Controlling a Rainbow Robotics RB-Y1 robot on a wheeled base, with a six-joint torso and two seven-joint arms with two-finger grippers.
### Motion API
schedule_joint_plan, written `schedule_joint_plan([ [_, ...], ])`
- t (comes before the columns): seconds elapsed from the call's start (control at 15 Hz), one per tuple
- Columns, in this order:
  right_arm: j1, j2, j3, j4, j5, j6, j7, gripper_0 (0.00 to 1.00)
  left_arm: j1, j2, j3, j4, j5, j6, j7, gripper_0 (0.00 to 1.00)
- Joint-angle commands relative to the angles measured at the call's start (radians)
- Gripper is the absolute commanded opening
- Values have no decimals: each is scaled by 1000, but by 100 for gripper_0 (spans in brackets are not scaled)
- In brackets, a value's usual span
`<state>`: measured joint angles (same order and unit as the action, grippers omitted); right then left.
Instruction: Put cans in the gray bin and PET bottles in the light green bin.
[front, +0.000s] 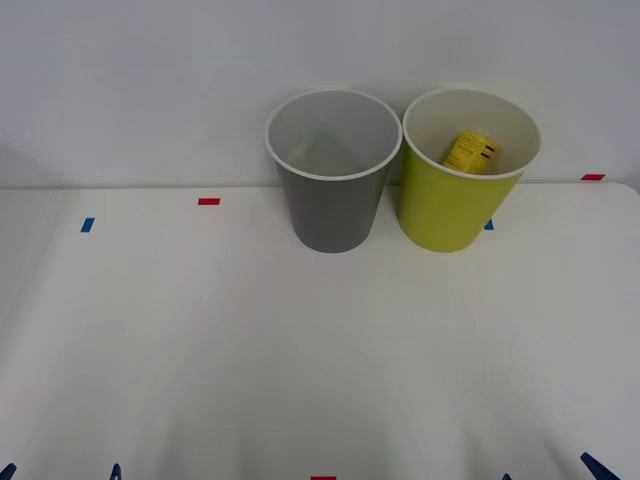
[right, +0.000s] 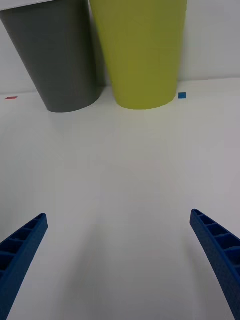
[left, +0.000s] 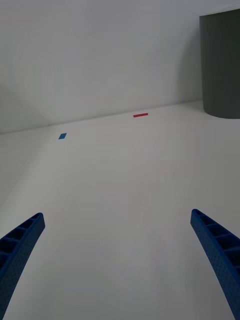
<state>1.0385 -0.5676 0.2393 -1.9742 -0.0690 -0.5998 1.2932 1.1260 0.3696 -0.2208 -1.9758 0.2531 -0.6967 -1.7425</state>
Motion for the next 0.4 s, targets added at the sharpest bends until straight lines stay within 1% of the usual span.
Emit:
schedule_joint_plan([
  [0.07, 0, 0, 0, 0, 0, 0, 0, 99, 0, 0, 0, 0, 0, 0, 0, 100],
  [0.4, 0, 0, 0, 0, 0, 0, 0, 99, 0, 0, 0, 0, 0, 0, 0, 100],
])
